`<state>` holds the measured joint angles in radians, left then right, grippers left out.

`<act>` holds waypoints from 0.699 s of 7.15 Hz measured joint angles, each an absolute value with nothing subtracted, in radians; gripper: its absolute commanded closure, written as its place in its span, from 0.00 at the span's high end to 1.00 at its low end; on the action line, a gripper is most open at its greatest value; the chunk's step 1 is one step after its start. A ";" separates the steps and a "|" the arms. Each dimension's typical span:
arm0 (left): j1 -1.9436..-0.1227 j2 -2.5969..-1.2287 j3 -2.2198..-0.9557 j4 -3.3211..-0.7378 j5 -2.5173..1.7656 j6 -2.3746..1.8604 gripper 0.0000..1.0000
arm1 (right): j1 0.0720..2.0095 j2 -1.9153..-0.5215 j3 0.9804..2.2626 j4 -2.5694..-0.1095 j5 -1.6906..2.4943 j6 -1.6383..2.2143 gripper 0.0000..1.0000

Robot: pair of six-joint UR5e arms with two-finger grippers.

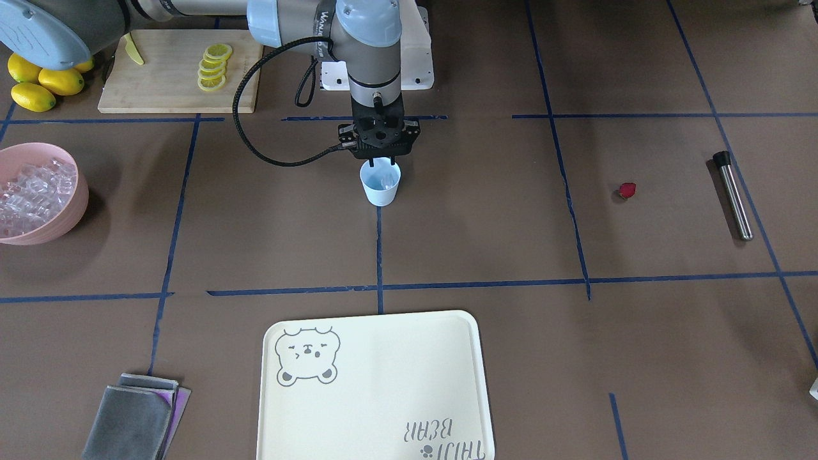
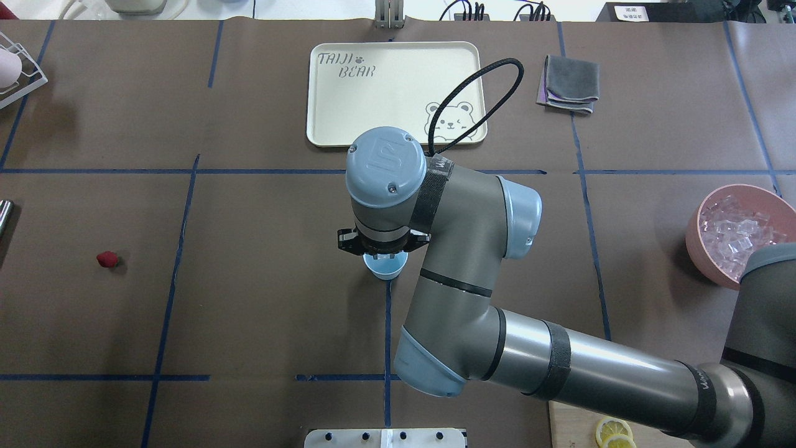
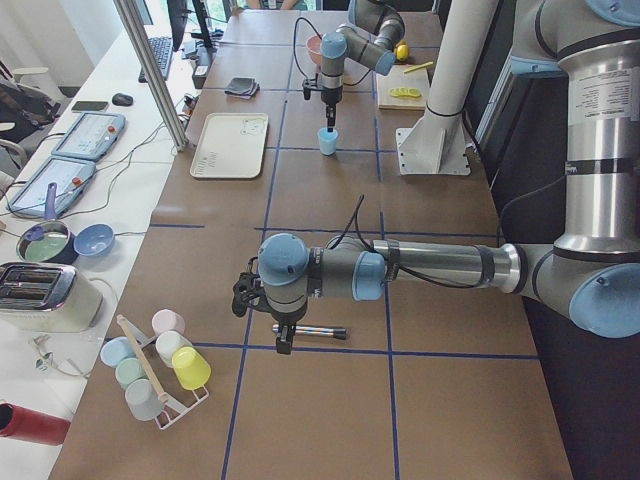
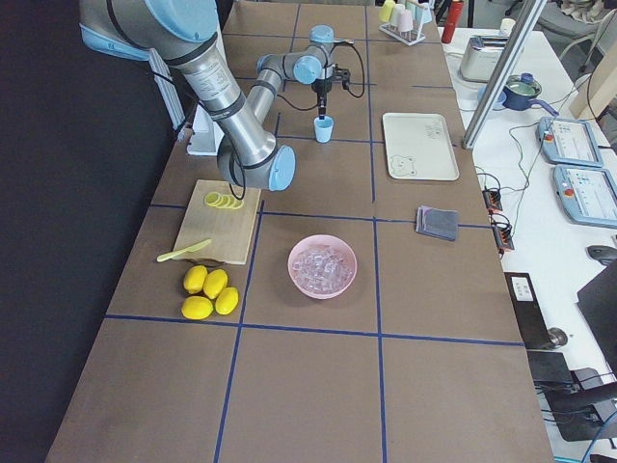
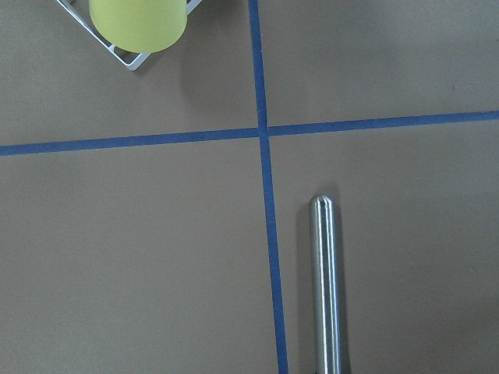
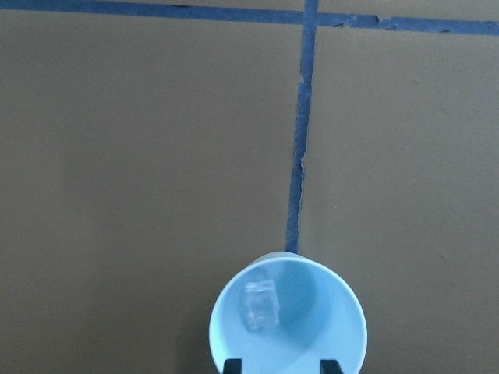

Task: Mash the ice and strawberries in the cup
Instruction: 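Open the right gripper to drop the ice cube into the cup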

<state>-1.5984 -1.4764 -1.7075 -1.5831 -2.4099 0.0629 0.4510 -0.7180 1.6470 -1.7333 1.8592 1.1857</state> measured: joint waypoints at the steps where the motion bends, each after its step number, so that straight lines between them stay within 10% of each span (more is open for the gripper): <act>1: -1.598 -1.477 -1.707 -1.583 -2.410 0.063 1.00 | 0.451 -0.718 1.648 -1.733 1.859 1.186 0.61; 2: -1.598 -1.477 -1.707 -1.583 -2.410 0.063 1.00 | 0.451 -0.719 1.649 -1.733 1.859 1.186 0.98; 5: -1.598 -1.476 -1.708 -1.583 -2.410 0.063 1.00 | 0.452 -0.720 1.655 -1.734 1.859 1.186 0.99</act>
